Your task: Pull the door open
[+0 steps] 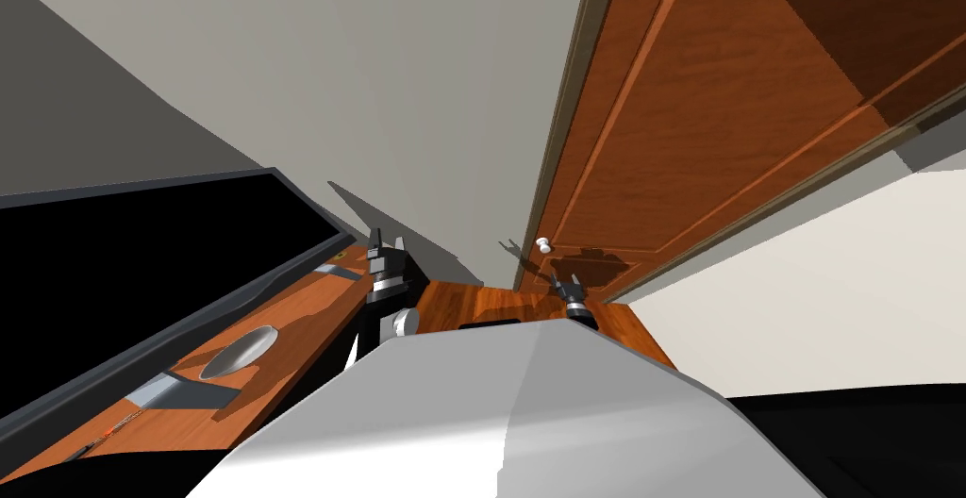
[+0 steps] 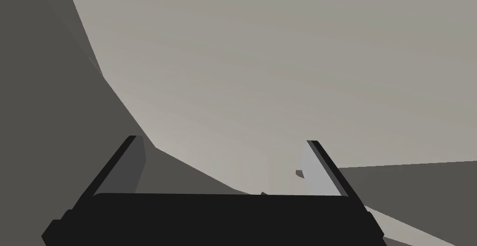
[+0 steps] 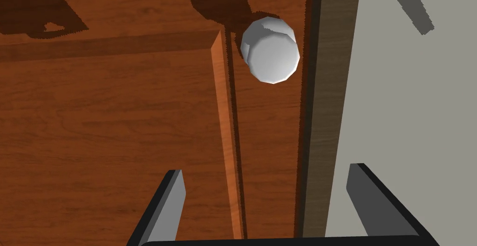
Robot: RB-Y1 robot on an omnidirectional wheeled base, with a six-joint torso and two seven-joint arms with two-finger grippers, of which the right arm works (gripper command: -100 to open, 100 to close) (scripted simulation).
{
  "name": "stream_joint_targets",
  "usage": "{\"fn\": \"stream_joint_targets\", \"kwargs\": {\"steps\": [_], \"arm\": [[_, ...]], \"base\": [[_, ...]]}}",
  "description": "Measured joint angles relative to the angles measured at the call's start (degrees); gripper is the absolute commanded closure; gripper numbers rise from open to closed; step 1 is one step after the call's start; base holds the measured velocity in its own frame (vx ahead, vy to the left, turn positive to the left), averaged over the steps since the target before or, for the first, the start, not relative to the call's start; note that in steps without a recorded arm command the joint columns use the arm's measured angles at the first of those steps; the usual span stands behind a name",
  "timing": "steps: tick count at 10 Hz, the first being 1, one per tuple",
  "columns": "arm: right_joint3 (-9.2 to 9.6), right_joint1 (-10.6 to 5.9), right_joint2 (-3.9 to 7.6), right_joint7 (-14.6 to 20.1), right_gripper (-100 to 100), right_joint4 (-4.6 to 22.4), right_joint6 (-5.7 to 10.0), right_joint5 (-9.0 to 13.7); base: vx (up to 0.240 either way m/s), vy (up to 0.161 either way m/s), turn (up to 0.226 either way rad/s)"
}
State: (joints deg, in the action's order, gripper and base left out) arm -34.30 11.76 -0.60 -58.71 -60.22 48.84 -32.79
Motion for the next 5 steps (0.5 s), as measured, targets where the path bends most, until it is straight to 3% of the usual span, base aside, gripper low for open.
{"fn": "stream_joint_targets", "kwargs": {"steps": [3, 5], "arm": [[-1.37, -1.19, -0.66, -1.96, -100, 3.09, 1.16, -0.82], [-1.68, -0.80, 0.80, -1.81, -100, 2.70, 1.14, -0.82]], "base": [[0.098, -0.014, 0.057], [0.181, -0.040, 0.048]]}}
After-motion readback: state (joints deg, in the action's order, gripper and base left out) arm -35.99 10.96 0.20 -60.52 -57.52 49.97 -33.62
